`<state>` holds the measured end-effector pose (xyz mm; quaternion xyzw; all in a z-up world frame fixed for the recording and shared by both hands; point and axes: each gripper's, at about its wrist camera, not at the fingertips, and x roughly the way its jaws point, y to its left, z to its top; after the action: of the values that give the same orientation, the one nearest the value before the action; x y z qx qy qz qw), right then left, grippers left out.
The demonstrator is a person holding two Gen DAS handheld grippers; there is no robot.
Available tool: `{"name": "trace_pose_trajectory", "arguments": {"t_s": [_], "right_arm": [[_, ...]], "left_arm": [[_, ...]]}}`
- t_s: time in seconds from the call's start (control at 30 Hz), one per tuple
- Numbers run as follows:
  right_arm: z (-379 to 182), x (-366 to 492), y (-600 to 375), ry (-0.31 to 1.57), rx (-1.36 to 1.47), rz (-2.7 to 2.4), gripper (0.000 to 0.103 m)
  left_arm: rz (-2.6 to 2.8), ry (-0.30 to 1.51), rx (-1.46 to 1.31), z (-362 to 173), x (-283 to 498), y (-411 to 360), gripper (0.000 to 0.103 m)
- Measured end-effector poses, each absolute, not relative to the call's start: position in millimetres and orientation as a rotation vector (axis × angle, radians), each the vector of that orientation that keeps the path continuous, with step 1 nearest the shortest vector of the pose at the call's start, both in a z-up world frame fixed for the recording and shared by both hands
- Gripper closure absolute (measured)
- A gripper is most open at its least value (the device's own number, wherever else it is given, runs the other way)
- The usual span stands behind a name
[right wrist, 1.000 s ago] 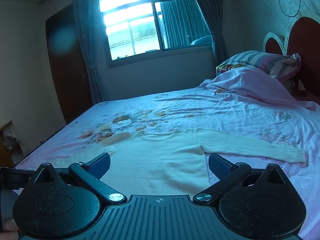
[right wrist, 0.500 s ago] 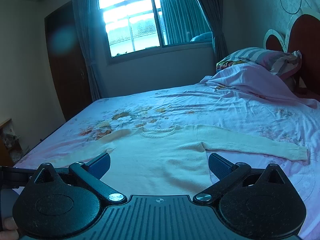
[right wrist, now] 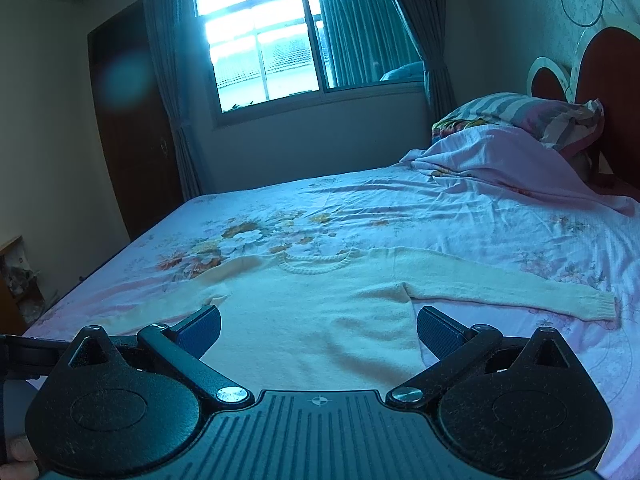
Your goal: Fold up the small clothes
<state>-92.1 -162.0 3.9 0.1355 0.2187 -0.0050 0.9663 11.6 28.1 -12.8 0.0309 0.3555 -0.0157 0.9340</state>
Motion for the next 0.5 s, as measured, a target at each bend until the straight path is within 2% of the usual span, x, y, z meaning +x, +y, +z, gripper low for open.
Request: {"name": "trace_pose_trajectory", "arguments": {"t_s": [0.5], "right_arm": [[-1.2,-86.1,-159.6,0.452,0.268,-0.010,0.000]], "left_arm": [[-0.012,0.754,0.060,-20.2,23.0,30.7,0.002]]}}
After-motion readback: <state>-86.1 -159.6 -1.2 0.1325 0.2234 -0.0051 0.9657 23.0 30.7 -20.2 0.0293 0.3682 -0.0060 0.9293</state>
